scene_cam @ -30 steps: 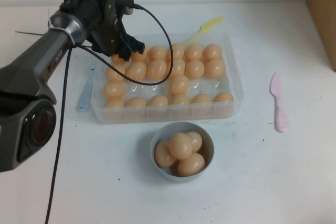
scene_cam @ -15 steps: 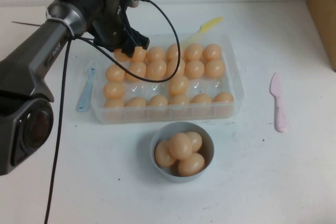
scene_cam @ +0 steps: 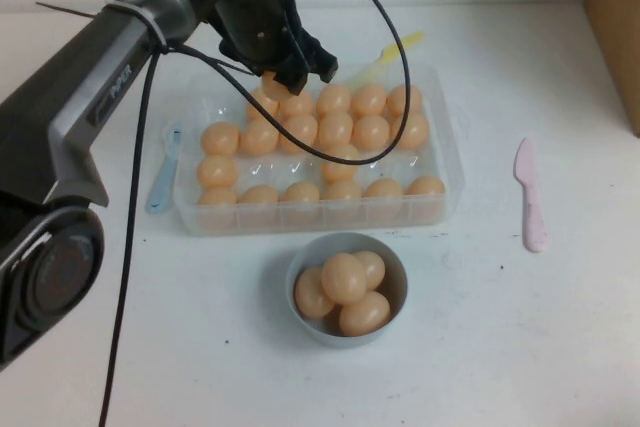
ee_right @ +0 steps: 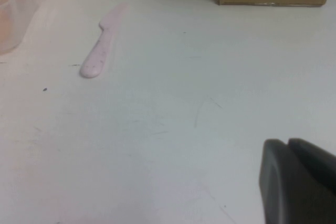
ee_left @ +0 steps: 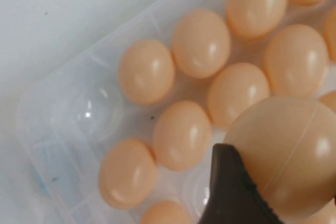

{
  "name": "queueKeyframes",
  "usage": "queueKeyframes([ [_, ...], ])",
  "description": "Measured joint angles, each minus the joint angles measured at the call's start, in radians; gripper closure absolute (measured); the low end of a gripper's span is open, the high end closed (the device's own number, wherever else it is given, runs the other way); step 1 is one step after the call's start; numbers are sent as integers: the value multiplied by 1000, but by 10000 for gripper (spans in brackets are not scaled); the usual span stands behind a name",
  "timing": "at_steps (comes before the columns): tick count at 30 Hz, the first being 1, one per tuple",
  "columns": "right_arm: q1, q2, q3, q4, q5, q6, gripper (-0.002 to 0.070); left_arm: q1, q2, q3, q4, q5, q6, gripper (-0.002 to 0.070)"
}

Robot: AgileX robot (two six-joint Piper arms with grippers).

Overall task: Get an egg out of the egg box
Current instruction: Place the egg in the bowl

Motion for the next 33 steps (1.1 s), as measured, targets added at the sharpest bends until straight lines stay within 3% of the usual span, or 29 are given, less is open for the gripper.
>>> queueKeyframes([
  [5, 0, 0, 0, 0, 0, 0, 694, -63, -74, 104, -6, 0, 17, 343],
  [12, 0, 0, 0, 0, 0, 0, 694, -136, -270, 444, -23, -6, 28, 344],
  [19, 0, 0, 0, 0, 0, 0, 694, -257, -472, 758, -97, -207, 26, 344],
  [25, 0, 0, 0, 0, 0, 0, 694, -308, -481, 809, -144, -288, 28, 344],
  [33, 0, 0, 0, 0, 0, 0, 694, -315, -417, 810, -146, -332, 63, 344],
])
